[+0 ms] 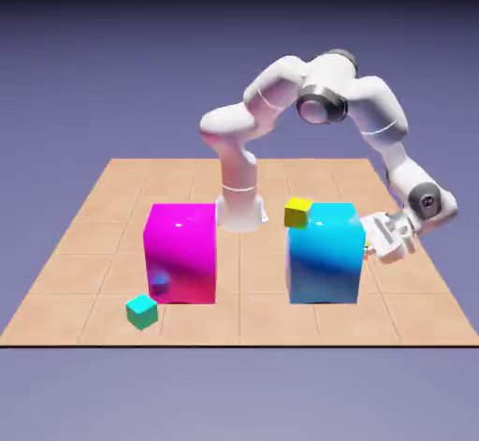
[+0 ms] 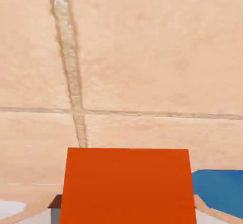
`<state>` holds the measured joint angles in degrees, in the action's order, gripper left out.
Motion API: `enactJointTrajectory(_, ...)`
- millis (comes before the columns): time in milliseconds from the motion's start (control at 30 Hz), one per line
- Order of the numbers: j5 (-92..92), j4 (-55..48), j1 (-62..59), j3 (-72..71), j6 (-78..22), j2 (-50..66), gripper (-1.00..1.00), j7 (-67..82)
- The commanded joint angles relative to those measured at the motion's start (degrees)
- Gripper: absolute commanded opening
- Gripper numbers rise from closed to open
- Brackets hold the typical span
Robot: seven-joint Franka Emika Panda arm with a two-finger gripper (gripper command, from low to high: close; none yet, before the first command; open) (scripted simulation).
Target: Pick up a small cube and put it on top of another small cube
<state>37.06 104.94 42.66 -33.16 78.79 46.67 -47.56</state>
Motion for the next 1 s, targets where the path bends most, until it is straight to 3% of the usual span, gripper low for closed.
enactJointTrajectory(0,-0.1,-0.4,0.5,1.4,1.7,-1.5,-1.0,0.6)
enactJointTrajectory(533,-4.2,-5.6,0.8,34.6,24.4,-17.4,-1.0,18.4)
enactJointTrajectory(967,-8.9,-2.3,-16.6,61.6,21.6,-2.8,-1.0,40.6)
